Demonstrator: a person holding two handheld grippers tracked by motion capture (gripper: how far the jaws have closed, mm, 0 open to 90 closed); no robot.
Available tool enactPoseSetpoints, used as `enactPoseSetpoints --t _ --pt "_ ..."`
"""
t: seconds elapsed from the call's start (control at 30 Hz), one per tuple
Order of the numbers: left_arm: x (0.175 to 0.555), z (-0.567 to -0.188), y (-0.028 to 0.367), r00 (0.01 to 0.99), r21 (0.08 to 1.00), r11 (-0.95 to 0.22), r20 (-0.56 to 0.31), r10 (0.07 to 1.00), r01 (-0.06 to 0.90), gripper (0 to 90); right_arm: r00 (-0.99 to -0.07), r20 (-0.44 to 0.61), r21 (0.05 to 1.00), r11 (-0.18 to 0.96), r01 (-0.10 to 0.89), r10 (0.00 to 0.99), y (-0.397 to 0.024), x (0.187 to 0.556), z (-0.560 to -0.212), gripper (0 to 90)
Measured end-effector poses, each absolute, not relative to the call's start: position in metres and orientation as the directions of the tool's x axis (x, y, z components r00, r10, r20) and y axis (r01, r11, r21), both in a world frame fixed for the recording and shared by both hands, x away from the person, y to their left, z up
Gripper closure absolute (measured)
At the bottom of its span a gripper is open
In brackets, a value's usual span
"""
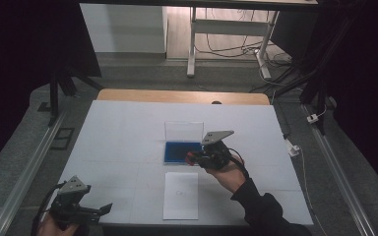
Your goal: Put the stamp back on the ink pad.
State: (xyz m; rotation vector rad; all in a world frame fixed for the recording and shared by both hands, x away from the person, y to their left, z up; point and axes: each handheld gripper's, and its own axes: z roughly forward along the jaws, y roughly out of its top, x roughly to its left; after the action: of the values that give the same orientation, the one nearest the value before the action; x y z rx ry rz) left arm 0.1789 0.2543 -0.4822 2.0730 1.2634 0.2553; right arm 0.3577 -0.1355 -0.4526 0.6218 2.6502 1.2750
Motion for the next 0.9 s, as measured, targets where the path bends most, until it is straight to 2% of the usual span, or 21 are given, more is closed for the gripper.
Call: enactPoseSetpoints --t 0.9 --pt "0.179 -0.482 0.254 0.507 0.642 -0.292 -0.177 0.844 0.709 1.3 -0.889 0.009 0.749 0.586 0.309 0.458 -0.114 0.393 -0.466 79.7"
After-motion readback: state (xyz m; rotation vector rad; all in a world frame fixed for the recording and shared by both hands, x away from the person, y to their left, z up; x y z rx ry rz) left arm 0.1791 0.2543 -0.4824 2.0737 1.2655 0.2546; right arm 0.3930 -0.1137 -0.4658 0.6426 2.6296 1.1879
